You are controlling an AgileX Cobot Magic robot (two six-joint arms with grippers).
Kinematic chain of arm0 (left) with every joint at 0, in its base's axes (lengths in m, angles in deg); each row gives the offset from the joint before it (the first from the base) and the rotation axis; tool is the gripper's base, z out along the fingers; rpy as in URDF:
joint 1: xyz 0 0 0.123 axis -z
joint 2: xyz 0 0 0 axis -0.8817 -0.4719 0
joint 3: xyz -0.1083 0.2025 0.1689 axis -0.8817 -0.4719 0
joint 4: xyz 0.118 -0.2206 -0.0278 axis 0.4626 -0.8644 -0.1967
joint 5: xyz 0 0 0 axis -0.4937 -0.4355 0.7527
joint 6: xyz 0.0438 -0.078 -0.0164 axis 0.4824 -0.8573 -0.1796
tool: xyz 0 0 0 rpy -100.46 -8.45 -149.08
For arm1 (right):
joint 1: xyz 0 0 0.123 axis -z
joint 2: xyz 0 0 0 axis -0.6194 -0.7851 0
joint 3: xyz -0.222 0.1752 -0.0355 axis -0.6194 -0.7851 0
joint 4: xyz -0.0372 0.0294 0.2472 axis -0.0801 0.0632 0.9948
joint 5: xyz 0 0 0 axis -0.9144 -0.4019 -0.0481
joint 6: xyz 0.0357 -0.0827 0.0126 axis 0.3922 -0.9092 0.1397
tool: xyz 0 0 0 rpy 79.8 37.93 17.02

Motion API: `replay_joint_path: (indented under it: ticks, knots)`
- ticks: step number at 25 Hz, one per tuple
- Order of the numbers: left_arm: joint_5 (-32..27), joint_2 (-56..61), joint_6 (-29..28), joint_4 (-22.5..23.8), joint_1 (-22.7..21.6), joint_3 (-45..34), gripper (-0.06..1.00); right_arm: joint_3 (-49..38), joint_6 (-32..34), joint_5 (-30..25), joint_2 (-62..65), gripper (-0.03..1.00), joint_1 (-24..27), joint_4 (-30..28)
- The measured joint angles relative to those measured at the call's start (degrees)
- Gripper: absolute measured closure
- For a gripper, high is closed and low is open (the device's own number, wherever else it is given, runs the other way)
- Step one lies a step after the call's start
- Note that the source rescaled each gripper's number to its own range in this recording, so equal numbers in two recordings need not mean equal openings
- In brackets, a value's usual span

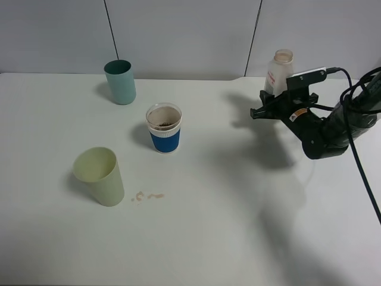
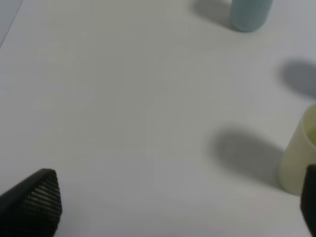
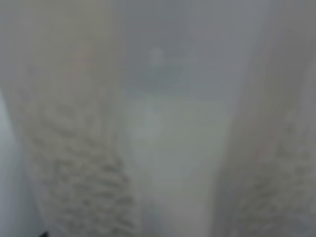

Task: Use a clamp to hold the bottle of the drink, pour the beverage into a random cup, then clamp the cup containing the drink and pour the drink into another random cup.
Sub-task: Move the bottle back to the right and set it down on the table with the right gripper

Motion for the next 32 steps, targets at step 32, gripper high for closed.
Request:
replay_joint_path:
  ticks: [32]
  knots:
    - [0.0,0.0,0.0,0.0,0.0,0.0,0.01,5.1,3.0,-3.1,-0.1,0.97,-1.1,-11.6]
